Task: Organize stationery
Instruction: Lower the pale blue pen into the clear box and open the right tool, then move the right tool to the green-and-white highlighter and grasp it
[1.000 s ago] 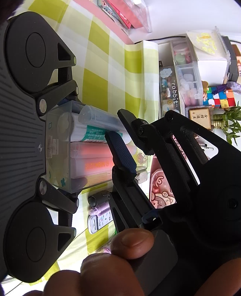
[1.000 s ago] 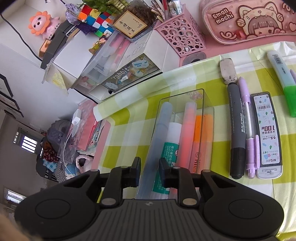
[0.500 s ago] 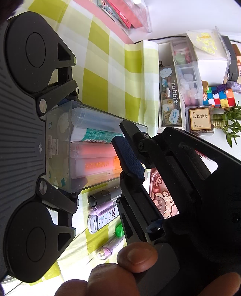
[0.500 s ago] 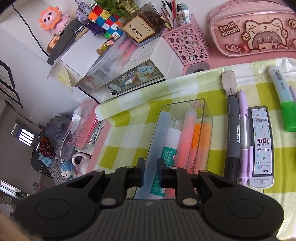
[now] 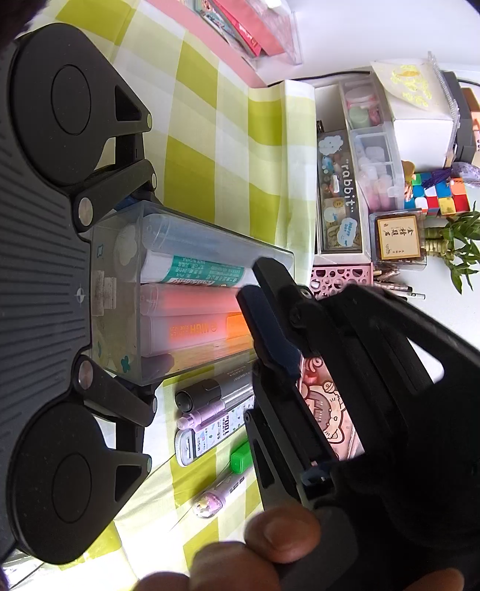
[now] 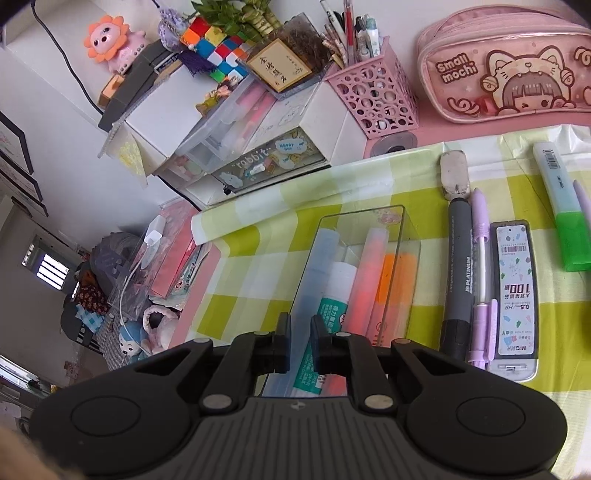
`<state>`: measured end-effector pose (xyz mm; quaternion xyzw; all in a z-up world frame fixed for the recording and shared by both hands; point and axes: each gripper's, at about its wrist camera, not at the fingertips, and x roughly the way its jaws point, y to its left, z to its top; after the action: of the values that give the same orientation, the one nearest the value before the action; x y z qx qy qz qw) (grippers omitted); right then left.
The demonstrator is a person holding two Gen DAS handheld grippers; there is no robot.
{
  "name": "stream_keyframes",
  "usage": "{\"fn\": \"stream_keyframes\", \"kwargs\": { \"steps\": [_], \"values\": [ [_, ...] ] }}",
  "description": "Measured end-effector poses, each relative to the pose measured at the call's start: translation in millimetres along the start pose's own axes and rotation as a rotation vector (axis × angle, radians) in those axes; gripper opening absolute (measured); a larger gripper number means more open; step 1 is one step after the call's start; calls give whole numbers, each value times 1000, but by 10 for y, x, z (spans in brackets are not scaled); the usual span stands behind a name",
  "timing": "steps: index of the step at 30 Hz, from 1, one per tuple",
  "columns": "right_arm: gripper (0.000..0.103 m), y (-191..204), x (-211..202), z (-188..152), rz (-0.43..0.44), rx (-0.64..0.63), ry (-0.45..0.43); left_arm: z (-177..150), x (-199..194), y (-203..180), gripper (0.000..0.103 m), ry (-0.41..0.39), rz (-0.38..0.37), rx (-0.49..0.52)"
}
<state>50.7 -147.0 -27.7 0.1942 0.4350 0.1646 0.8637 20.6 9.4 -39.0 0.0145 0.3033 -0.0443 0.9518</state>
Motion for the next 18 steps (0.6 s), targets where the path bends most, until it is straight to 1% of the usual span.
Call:
{"fn": "stream_keyframes", "kwargs": {
  "steps": [2,5,10,14,18],
  "values": [
    [5,-65,-133,19,0,8,-35,-3,-5,-1,73,0,0,0],
    [6,-238,-344,57,-31,44,-92,-2,-3,1,73,0,0,0],
    [7,-654,-652,111,-157,136,-181,-4,0,3,73,0,0,0],
    [8,-943,-818,82,-233,193,-223,-2,4,5,73,0,0,0],
    [10,-1098,-898,57,-319,199,-239,-4,1,6,73,-1,-1,1]
  ]
}}
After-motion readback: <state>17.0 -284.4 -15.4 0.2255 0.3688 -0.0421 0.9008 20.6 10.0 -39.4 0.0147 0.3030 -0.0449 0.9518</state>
